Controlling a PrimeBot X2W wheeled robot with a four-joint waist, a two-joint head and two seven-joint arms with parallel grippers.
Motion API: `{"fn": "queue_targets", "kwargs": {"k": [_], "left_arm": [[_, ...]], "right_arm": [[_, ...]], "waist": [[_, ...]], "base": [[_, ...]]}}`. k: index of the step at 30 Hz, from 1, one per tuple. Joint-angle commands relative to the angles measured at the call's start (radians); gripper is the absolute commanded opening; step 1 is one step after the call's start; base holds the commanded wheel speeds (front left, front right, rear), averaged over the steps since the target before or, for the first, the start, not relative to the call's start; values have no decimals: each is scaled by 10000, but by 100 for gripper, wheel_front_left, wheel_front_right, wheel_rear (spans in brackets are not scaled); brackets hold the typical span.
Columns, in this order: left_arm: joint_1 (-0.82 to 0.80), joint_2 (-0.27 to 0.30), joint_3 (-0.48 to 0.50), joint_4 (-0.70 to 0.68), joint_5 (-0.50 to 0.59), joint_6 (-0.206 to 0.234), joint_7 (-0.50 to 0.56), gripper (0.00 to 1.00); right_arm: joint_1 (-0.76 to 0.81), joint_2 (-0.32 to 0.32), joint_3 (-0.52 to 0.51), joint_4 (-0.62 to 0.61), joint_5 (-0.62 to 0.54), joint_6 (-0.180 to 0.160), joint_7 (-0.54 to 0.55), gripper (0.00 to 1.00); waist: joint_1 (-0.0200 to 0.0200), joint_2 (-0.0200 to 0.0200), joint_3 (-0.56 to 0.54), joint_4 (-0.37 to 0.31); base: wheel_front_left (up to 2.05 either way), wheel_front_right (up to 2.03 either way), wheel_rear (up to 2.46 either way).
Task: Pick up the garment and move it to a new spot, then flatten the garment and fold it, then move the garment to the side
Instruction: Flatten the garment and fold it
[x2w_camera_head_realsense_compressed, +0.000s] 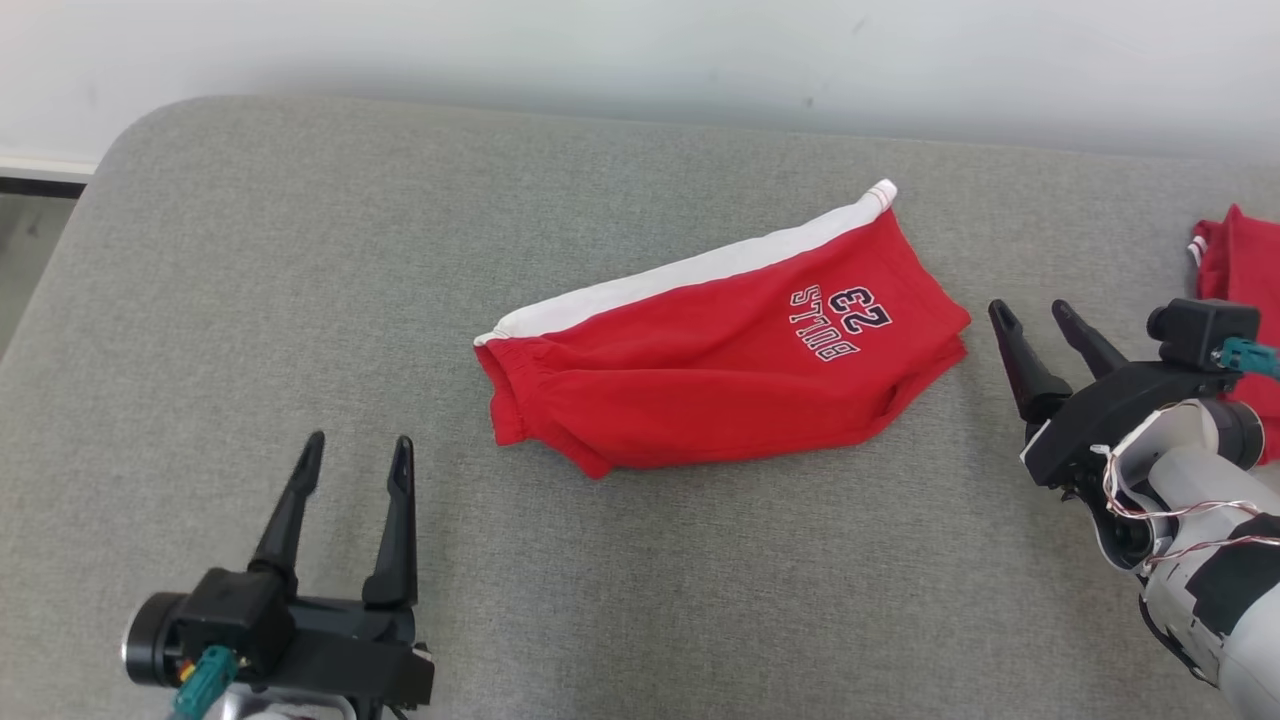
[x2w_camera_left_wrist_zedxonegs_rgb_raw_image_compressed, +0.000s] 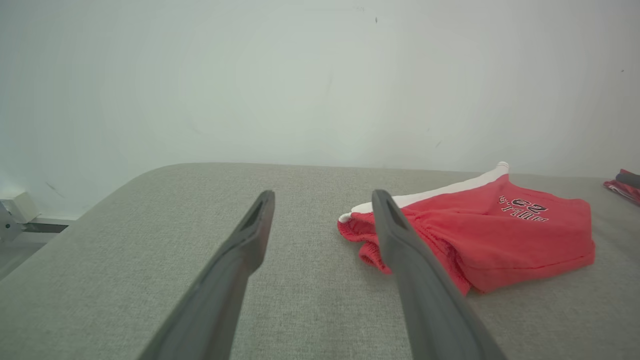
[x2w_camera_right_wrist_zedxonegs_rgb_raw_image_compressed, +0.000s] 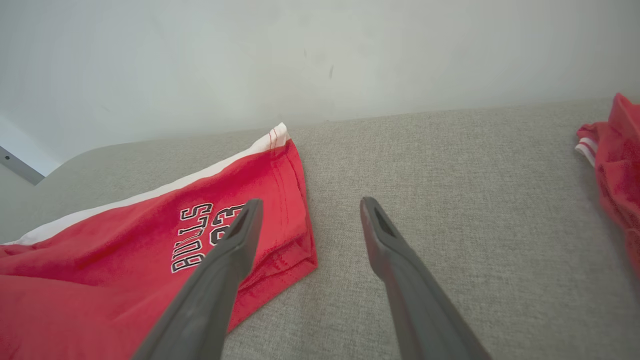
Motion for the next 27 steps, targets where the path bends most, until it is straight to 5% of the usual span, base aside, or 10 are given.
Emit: {"fn": "queue_targets", "kwargs": {"k": [1,11,26,27], "left_arm": [[185,-228,204,-10,173,-133,-23,100],[54,-1094,1095,78,915,-864,-23,100],[-27,-1402,1255,324,1053,-1045,-23,100],[-1,-1405,1277,340,1068,-1043,-23,100]], "right_arm": [[90,61,-131,34,-188,7,-43,100],[-488,699,-193,1183,-773,7,47,100],[-612,1512,238,2981,-698,7,858,100],[-554,1536,268,2974,-657,7,907,59]], "waist": [[1,1,36,70],[1,1,348,573],[1,1,575,1015],[1,1,542,1008]], "base": [[0,0,0],[0,0,0],[0,0,0],[0,0,0]]}}
